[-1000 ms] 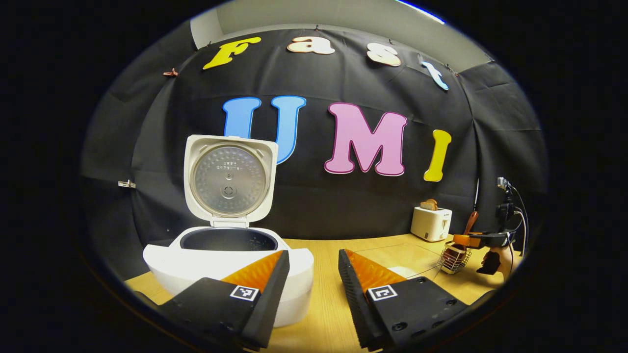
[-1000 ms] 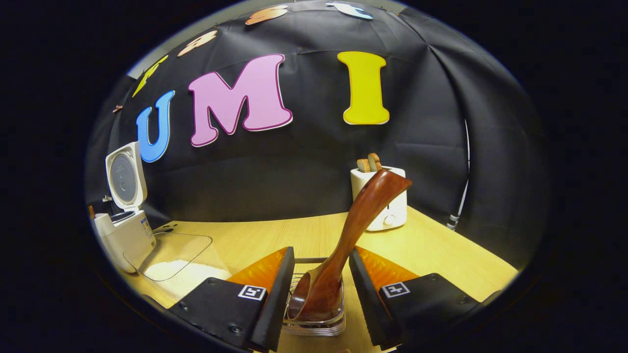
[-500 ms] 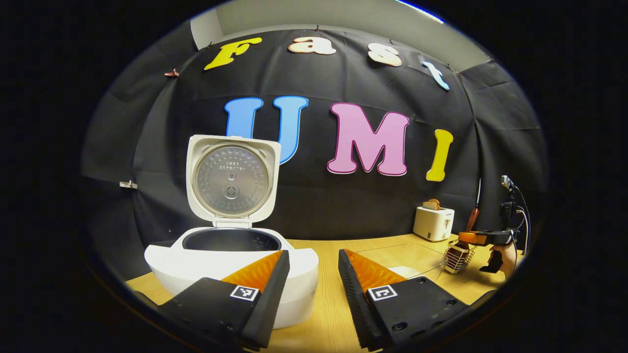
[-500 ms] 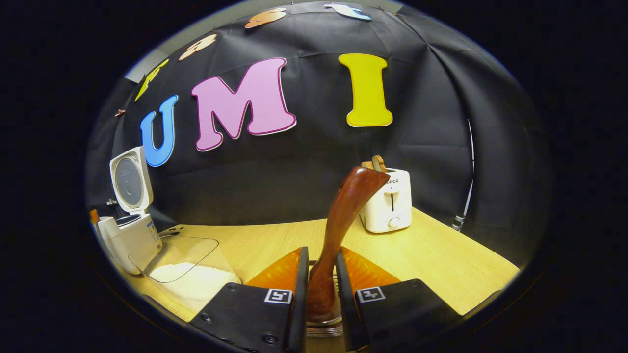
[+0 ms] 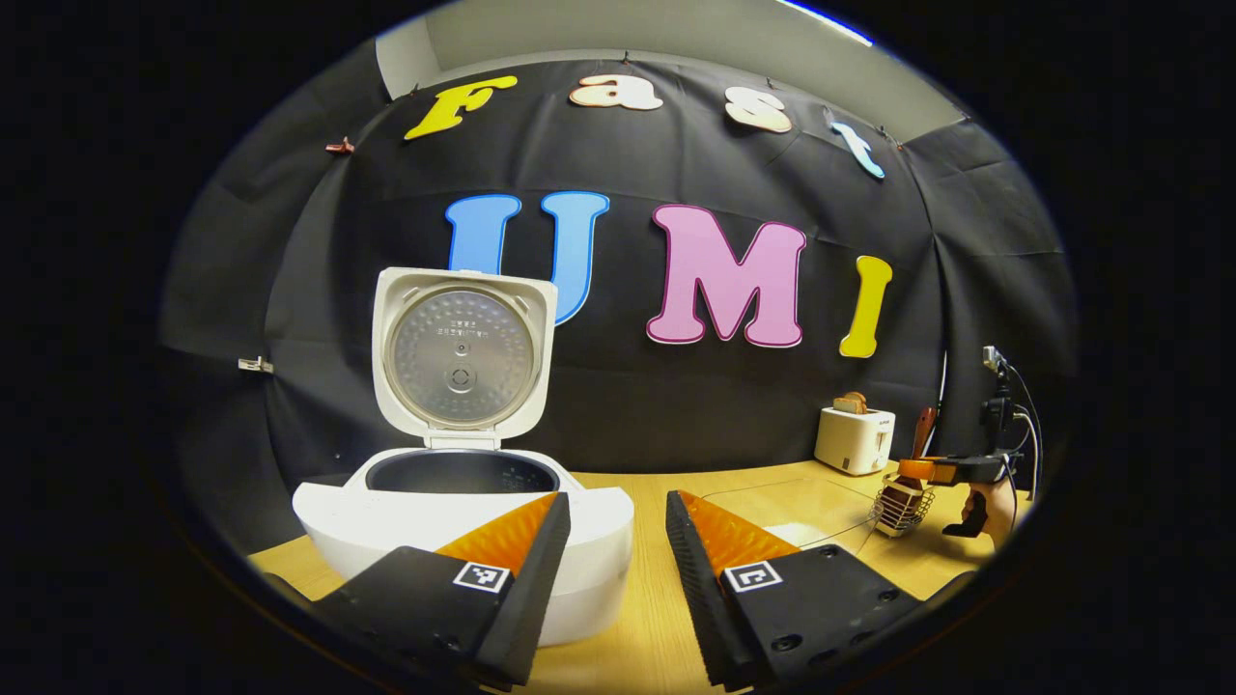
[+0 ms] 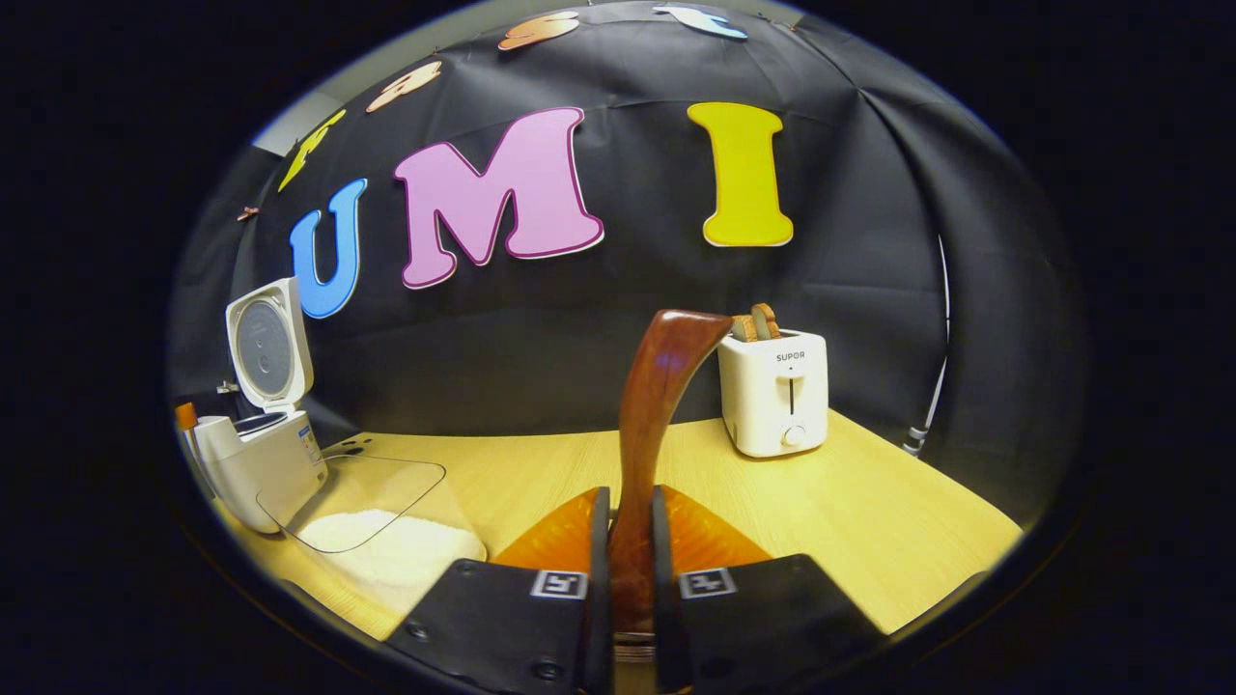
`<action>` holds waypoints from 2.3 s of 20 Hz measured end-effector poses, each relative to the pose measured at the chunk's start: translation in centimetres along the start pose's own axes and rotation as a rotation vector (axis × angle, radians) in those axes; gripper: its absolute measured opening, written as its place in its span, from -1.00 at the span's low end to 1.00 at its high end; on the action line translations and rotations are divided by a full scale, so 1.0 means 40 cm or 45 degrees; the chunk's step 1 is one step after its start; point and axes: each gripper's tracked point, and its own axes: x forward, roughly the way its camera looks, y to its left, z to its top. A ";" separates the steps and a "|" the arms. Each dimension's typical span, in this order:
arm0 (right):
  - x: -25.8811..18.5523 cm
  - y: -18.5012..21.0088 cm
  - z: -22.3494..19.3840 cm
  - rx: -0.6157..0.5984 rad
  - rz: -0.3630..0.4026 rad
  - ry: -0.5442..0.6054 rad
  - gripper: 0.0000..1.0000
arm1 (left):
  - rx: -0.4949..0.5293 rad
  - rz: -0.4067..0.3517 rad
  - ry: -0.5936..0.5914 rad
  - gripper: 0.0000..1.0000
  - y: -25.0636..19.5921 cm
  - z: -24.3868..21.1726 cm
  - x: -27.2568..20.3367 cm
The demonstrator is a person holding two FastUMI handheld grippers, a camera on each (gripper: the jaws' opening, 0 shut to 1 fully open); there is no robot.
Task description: Close the left gripper, press the button to open the rice cooker; take a wooden spoon from the chopstick holder with the right hand, scoop a spoonful of rice and pour it into the rice cooker, then put the wooden spoon back into the chopstick holder.
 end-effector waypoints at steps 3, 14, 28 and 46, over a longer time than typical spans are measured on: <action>-0.022 -0.008 0.042 -0.044 -0.018 -0.054 -0.71 | -0.006 0.000 -0.006 0.32 0.002 -0.002 -0.002; -0.082 0.133 0.283 -0.036 0.120 -0.242 -0.71 | -0.022 -0.004 -0.026 0.33 0.008 -0.001 -0.020; 0.044 0.658 0.047 -0.242 0.557 0.081 -0.71 | -0.049 -0.017 -0.046 0.33 0.017 0.002 -0.040; 0.045 0.754 -0.088 0.088 0.535 0.266 -0.71 | -0.082 -0.007 -0.088 0.34 0.045 0.018 -0.076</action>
